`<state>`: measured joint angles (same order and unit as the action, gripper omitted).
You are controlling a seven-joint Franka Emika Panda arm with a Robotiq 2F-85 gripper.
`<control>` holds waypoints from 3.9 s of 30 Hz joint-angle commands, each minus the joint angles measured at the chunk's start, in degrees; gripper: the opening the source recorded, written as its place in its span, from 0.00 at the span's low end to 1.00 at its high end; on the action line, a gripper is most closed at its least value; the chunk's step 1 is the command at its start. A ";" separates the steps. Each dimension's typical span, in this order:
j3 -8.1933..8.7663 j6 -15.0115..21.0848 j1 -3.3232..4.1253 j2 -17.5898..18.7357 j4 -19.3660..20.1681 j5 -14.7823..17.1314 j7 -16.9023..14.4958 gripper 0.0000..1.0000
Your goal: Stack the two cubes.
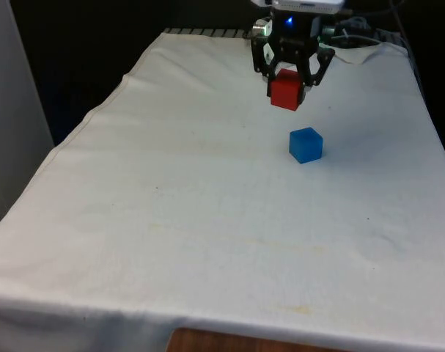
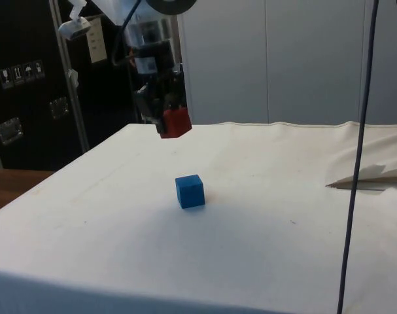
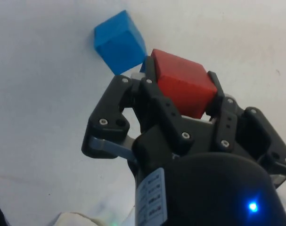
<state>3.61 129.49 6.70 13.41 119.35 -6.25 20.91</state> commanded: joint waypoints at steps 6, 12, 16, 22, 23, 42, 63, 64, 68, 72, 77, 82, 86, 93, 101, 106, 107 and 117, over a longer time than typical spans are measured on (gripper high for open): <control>-0.40 0.06 0.46 0.11 -0.06 -0.23 1.32 0.04; -1.60 -0.06 0.80 0.11 -0.23 -0.80 3.04 0.04; -3.21 0.00 0.86 0.11 -0.46 -1.95 5.27 0.04; -5.10 0.29 1.09 0.17 -0.69 -3.50 8.19 0.04; -5.39 0.34 1.09 0.17 -0.74 -3.78 8.65 0.04; -8.31 10.08 1.09 -2.29 5.73 -5.10 13.41 0.04; -8.08 20.57 0.23 -3.32 13.18 -4.41 12.95 0.04; -8.19 22.35 -0.06 -3.50 14.04 -3.78 12.43 0.04; -7.79 25.90 -0.34 -3.27 16.04 -3.84 12.26 0.04; -7.33 28.30 -0.63 -2.81 17.42 -3.72 11.69 0.04; -6.53 29.79 -0.97 -1.66 17.93 -3.50 10.60 0.04; -5.67 30.71 -1.20 -0.46 18.05 -3.44 9.68 0.04; -5.10 31.23 -1.26 0.40 18.05 -3.55 9.34 0.04; -4.18 31.17 -1.20 1.38 17.88 -4.01 8.88 0.04; -3.72 30.71 -1.09 1.38 17.88 -4.13 8.59 0.04; -3.44 30.71 -1.20 1.38 17.93 -3.95 8.25 0.29; -3.44 30.65 -1.20 1.38 17.93 -3.95 8.19 0.39; -3.32 30.65 -1.20 1.38 17.93 -3.90 8.08 1.00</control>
<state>0.63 159.91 5.73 14.78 137.17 -10.66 29.45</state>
